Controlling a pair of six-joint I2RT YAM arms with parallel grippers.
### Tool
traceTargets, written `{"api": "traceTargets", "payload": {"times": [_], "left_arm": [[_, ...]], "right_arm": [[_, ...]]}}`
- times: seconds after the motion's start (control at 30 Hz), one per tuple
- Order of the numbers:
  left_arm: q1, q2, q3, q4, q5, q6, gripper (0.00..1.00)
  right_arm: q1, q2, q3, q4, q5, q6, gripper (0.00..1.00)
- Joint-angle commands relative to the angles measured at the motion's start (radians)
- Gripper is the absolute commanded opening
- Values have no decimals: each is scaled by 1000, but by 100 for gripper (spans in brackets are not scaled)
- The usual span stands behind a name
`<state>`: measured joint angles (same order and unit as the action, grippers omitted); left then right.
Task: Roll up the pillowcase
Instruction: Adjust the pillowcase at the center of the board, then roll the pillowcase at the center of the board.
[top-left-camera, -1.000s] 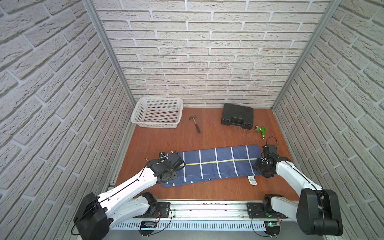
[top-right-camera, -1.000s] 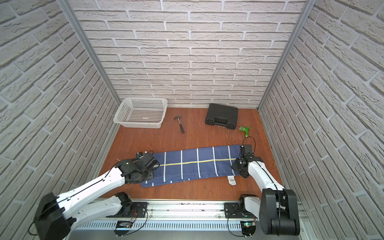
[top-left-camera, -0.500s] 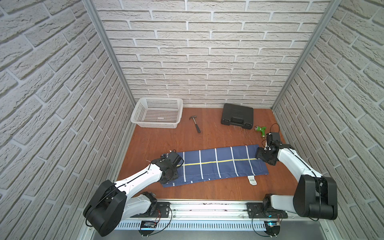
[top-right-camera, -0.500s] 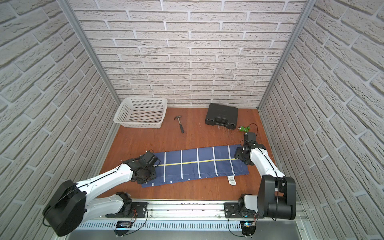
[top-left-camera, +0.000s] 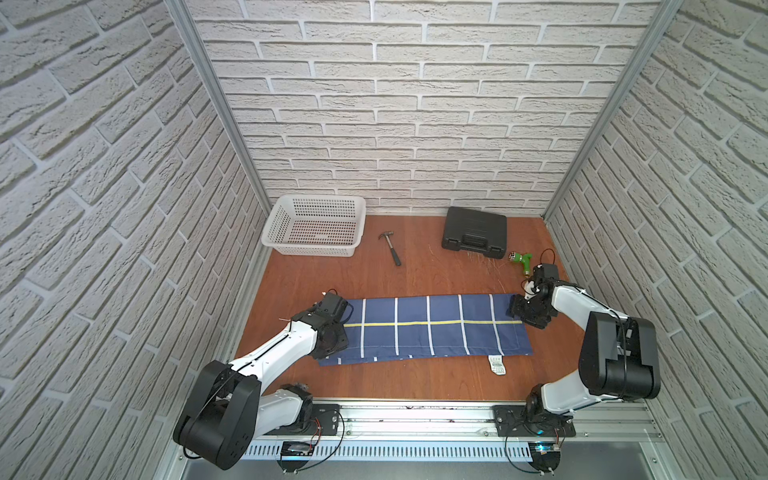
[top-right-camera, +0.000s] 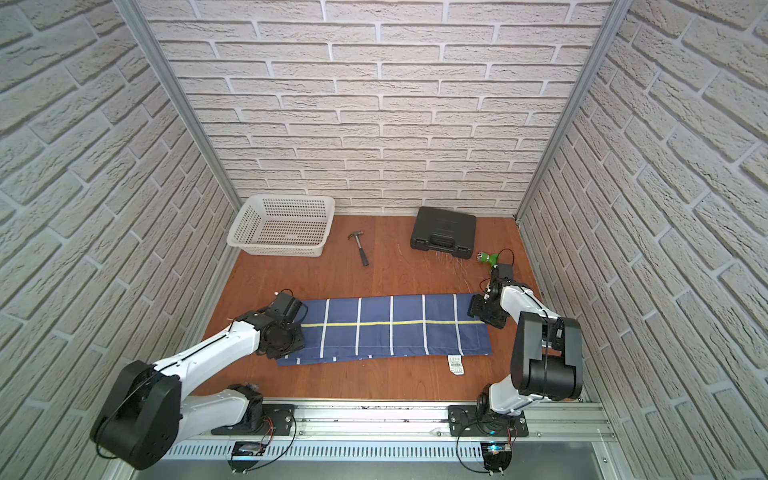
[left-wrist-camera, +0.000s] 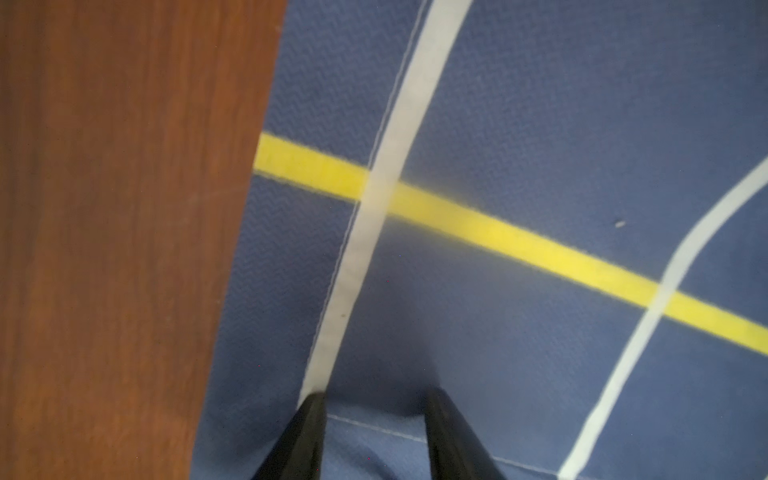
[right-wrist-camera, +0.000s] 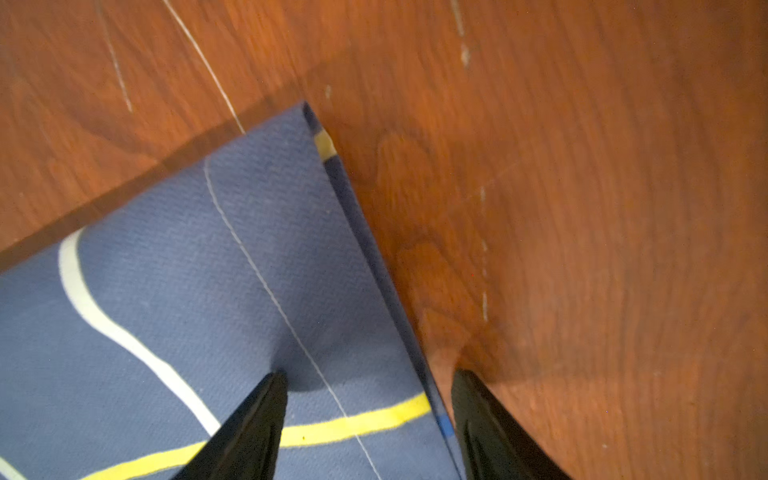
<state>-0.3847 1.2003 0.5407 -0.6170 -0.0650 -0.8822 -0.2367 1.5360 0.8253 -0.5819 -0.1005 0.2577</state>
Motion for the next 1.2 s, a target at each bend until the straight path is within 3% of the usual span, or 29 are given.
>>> {"api": "traceTargets", "payload": {"times": [0.0,0.13,0.3,0.47,0.63,0.93,1.17], "left_arm": [[22,37,47,-90,-16,92,47],[-5,15,157,-178,-73,114,53],[-129,13,305,-192,-116,151,59],[-298,141,393,44,-104,256,63],[-408,334,493,273,3,410,66],[-532,731,853,382,207,604,67],[-556,906,1004,382,296,615,66]], "right_arm": [[-4,0,-21,22,-68,33,68],[-4,1,-53,37,-140,61,64],[-3,-4,-61,36,-164,55,56],[-3,-15,-71,44,-195,43,39],[-1,-91,-80,31,-176,10,16],[46,-215,-77,-25,-116,-16,9],[126,-276,-65,-64,-92,30,11]]}}
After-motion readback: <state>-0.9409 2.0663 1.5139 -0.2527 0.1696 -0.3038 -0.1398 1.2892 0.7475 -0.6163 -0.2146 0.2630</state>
